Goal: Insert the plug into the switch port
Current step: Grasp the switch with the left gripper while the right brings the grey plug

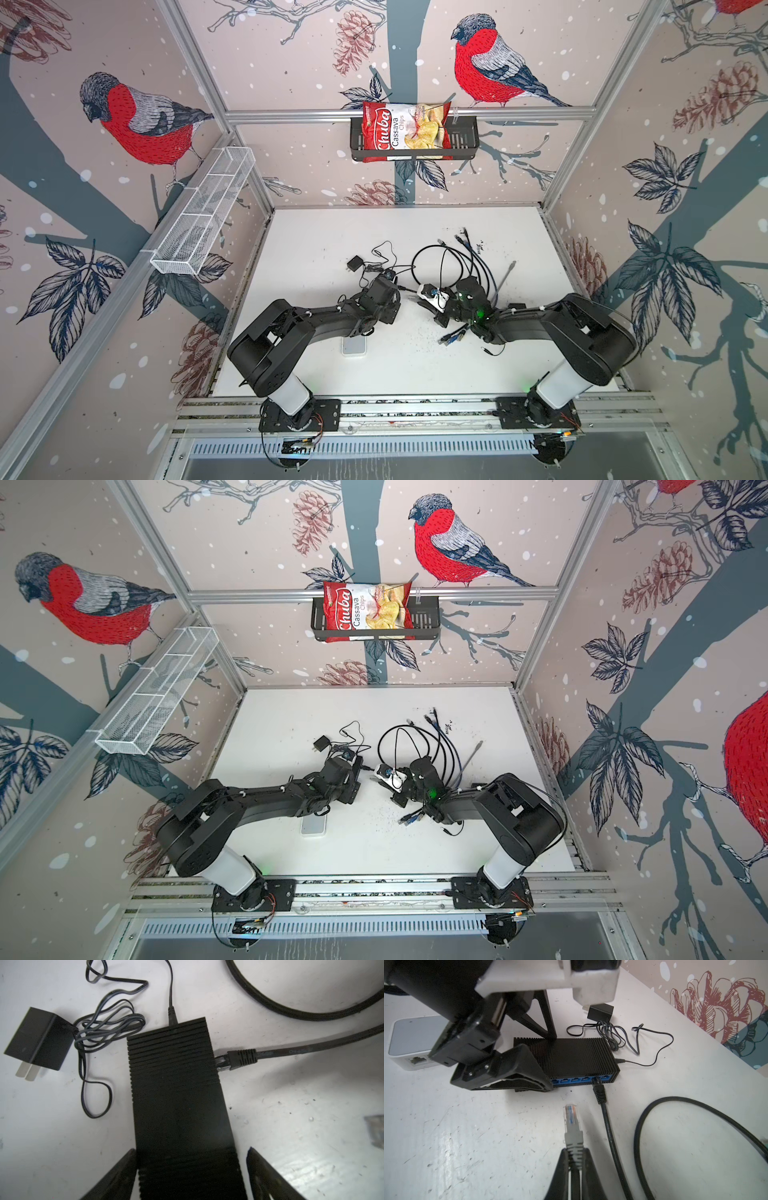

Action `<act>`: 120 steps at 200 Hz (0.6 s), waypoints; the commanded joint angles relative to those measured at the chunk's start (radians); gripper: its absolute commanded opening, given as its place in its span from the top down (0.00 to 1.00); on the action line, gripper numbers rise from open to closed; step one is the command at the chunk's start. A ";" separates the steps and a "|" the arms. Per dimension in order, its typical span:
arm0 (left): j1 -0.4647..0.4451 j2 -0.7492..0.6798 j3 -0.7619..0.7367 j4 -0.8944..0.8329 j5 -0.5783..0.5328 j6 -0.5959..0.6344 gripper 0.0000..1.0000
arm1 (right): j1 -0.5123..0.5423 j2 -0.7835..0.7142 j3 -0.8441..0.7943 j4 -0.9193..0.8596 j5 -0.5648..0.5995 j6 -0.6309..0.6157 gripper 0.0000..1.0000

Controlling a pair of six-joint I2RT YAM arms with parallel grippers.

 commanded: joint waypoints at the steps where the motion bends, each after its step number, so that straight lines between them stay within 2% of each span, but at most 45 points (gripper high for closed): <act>1: 0.000 0.022 0.020 -0.041 0.012 -0.011 0.22 | 0.004 -0.011 0.004 0.038 -0.018 0.001 0.98; 49: 0.001 0.055 0.045 -0.063 -0.008 -0.020 0.29 | 0.010 -0.026 0.004 0.035 -0.017 -0.006 0.99; 120: 0.001 0.014 0.025 -0.064 -0.022 -0.038 0.20 | 0.014 -0.027 0.001 0.044 -0.010 -0.004 0.99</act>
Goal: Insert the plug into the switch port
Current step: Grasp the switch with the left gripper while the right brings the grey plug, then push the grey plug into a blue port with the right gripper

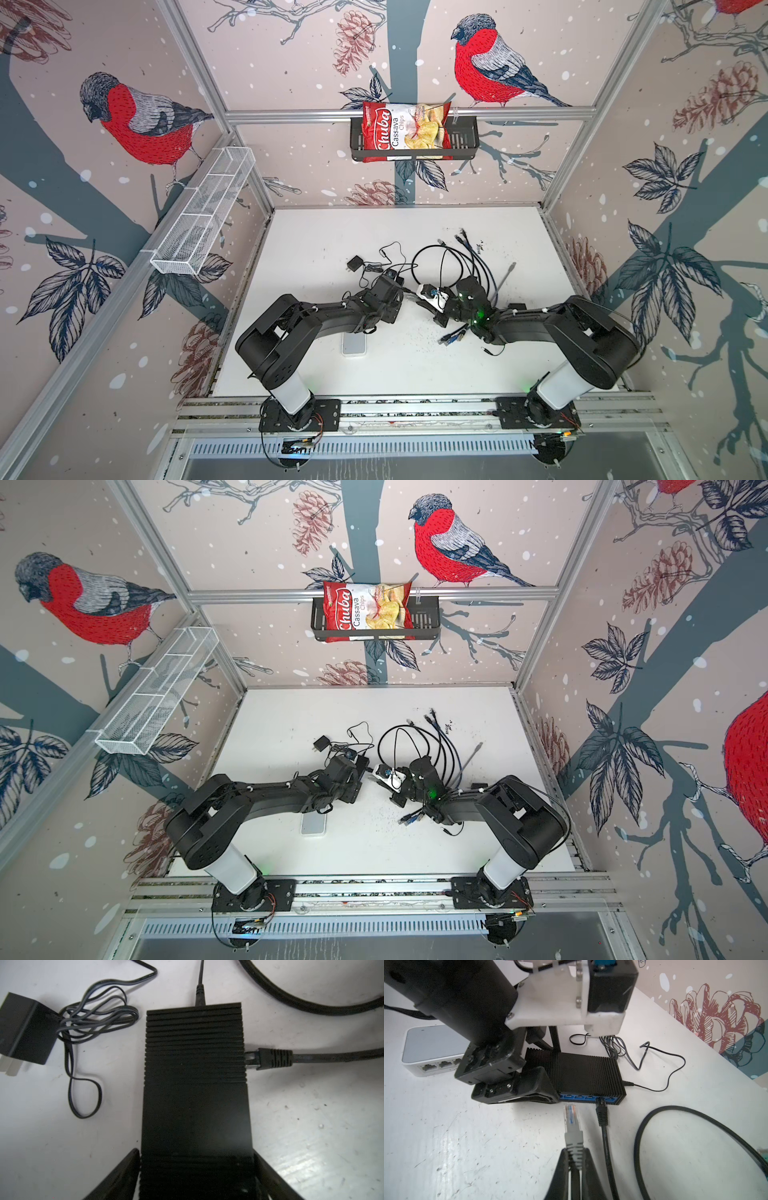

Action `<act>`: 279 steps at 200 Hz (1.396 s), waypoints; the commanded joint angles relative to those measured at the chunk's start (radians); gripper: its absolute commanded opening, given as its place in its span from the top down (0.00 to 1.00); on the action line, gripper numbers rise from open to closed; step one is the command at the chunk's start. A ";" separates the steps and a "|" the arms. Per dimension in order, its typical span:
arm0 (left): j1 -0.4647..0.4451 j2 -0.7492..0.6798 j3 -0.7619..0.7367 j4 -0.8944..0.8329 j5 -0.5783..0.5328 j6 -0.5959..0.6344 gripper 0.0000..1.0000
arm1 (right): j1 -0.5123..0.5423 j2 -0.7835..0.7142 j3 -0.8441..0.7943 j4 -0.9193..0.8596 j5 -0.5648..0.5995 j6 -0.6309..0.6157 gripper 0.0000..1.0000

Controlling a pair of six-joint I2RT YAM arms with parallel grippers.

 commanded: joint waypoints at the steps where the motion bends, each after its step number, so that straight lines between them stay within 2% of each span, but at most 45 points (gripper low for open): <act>1: 0.001 -0.016 -0.006 -0.021 -0.014 -0.010 0.20 | 0.003 -0.005 0.001 0.043 -0.007 -0.002 0.99; 109: 0.021 0.021 0.022 -0.059 0.005 -0.026 0.19 | 0.002 0.007 -0.007 0.069 -0.002 0.006 0.99; 165: 0.020 0.009 0.021 -0.064 0.050 -0.004 0.41 | 0.002 0.023 -0.007 0.079 -0.008 0.013 0.99; 210: 0.021 -0.019 0.014 -0.068 0.068 0.001 0.52 | 0.005 0.055 -0.017 0.119 0.035 0.062 0.99; 279: 0.020 -0.060 0.027 -0.070 0.134 -0.057 0.60 | 0.045 0.105 -0.009 0.161 0.087 0.103 0.99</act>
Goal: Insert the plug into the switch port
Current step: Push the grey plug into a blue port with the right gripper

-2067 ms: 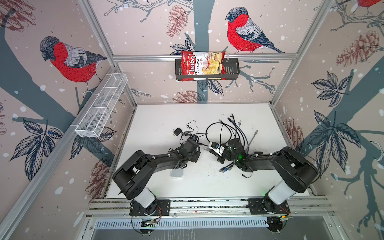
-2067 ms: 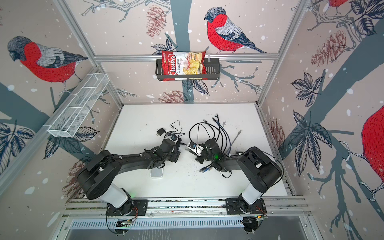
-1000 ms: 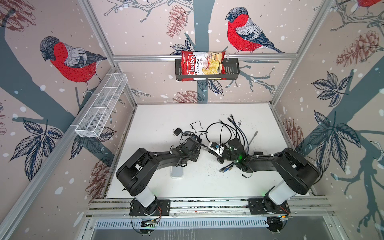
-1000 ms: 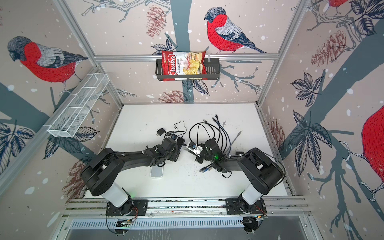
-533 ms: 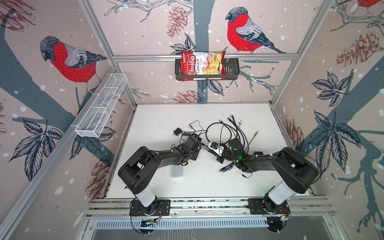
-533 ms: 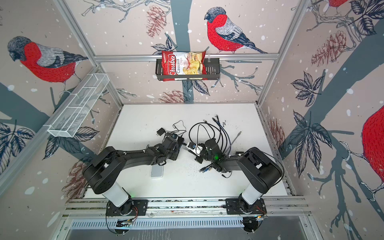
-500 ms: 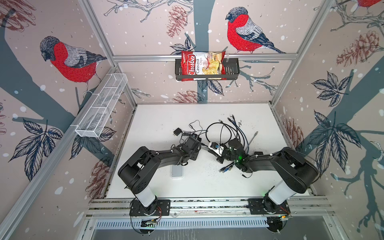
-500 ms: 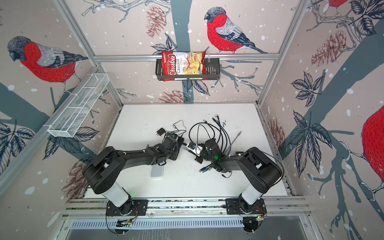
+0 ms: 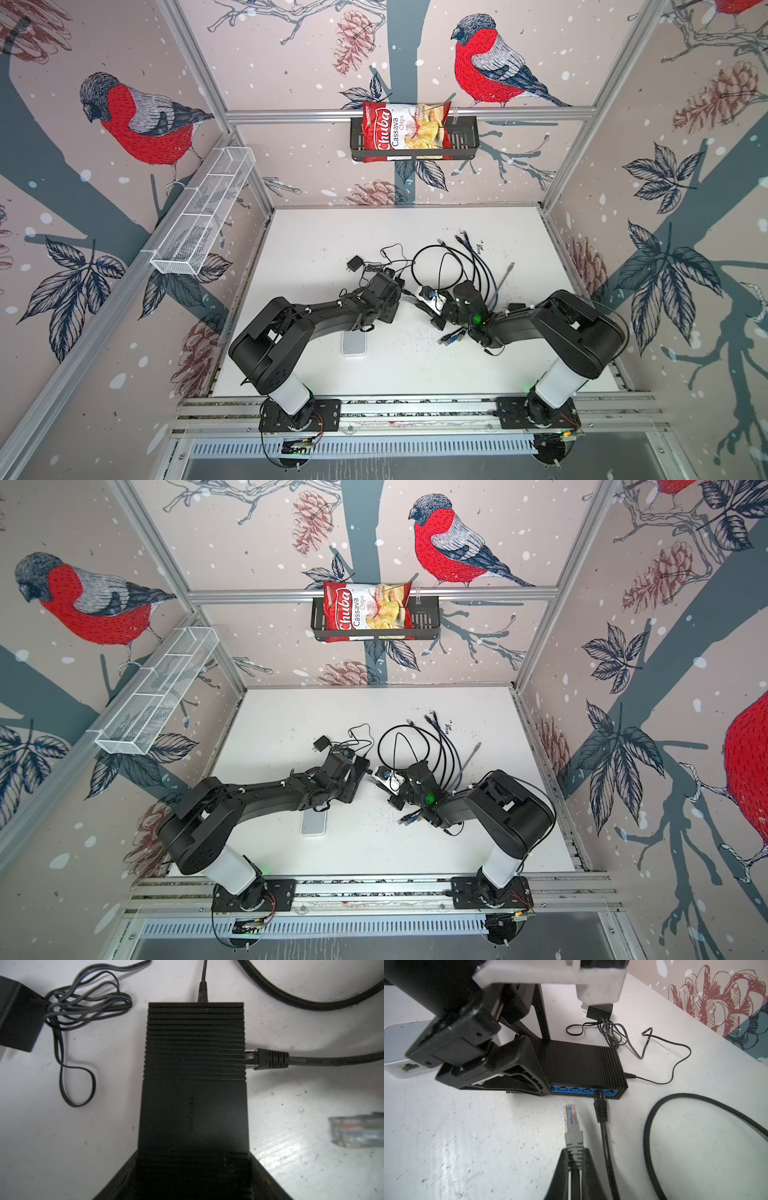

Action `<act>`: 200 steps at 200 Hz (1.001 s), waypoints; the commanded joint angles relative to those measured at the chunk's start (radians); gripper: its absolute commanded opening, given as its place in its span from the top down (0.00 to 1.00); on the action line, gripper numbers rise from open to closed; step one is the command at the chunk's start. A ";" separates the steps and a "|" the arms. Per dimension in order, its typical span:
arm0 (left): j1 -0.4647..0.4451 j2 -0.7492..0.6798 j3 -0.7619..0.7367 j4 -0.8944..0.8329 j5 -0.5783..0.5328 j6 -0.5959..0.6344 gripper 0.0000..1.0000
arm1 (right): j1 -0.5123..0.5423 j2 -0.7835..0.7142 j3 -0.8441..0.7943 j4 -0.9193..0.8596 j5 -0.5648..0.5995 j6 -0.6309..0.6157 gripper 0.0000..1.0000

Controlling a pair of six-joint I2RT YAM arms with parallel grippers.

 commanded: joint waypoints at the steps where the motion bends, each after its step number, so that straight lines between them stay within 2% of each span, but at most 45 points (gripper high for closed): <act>1: 0.000 -0.021 0.004 0.016 0.046 -0.026 0.60 | 0.012 0.014 0.010 0.053 0.025 0.027 0.99; 55: 0.000 -0.066 -0.016 0.024 0.092 -0.042 0.61 | 0.028 0.057 0.033 0.081 0.072 0.068 0.99; 119: -0.003 -0.051 0.003 0.004 0.130 -0.035 0.63 | 0.026 0.075 0.053 0.086 0.099 0.078 0.99; 200: -0.040 -0.052 -0.008 0.042 0.120 0.004 0.65 | 0.026 0.098 0.078 0.088 0.024 0.076 1.00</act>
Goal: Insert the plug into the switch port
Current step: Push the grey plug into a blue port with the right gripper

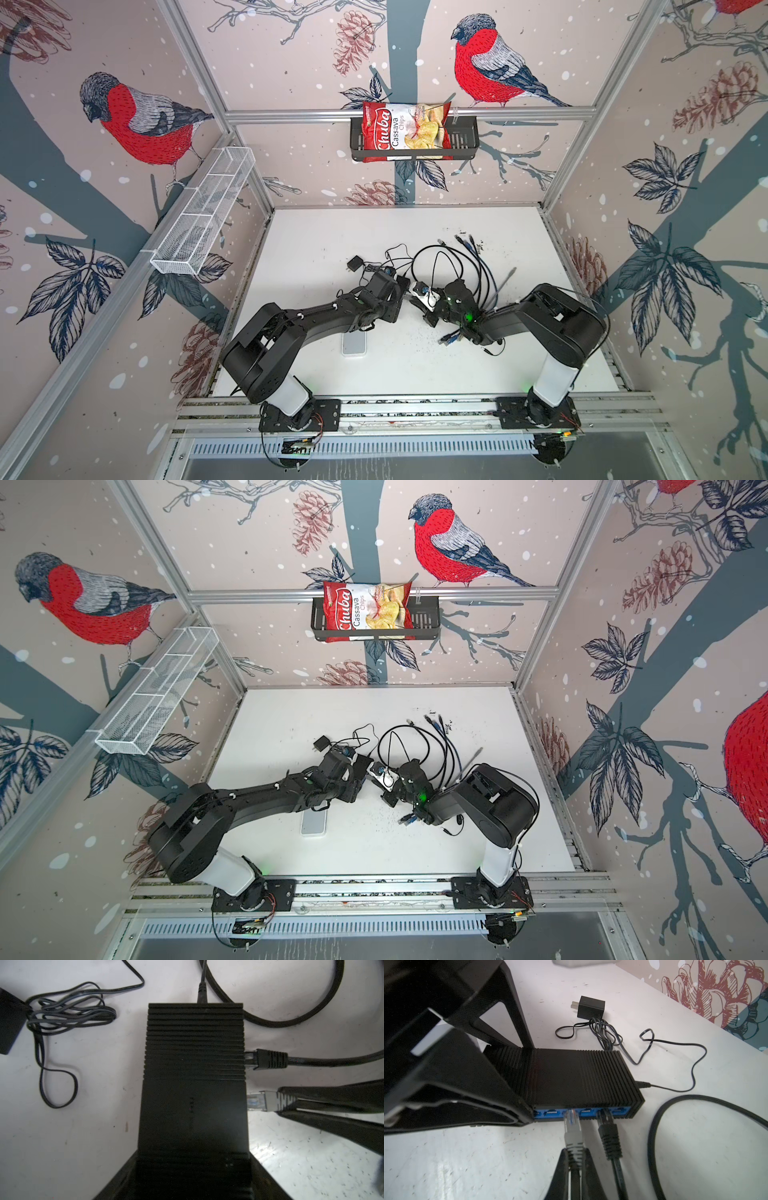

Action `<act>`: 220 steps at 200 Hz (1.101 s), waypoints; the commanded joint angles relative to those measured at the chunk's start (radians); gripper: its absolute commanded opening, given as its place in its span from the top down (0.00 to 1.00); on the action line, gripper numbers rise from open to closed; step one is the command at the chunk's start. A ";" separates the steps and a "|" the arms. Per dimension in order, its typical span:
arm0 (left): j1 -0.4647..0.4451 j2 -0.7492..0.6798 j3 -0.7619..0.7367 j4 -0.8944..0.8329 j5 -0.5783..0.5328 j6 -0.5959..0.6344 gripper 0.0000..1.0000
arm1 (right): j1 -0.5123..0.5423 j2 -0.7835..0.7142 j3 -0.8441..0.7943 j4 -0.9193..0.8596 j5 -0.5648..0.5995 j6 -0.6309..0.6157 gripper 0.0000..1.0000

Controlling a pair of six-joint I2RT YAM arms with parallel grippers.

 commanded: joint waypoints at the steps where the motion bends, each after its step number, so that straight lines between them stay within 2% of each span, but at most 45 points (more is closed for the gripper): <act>1: -0.026 -0.003 -0.003 0.045 0.032 0.046 0.65 | 0.001 0.005 0.011 0.045 -0.038 0.016 1.00; 36: -0.082 -0.007 -0.007 0.067 0.019 0.083 0.65 | 0.002 0.017 0.025 0.051 -0.057 0.019 1.00; 66: -0.114 -0.019 -0.021 0.107 0.074 0.112 0.67 | 0.002 0.019 0.027 0.085 -0.064 0.036 1.00; 99: -0.118 -0.063 -0.059 0.184 0.152 0.107 0.69 | 0.003 0.021 0.013 0.155 -0.070 0.060 1.00; 146: -0.118 -0.122 -0.114 0.277 0.201 0.061 0.71 | 0.004 0.009 -0.015 0.249 -0.074 0.091 1.00; 220: -0.117 -0.122 -0.133 0.350 0.326 0.060 0.73 | 0.009 -0.017 0.001 0.251 -0.099 0.074 1.00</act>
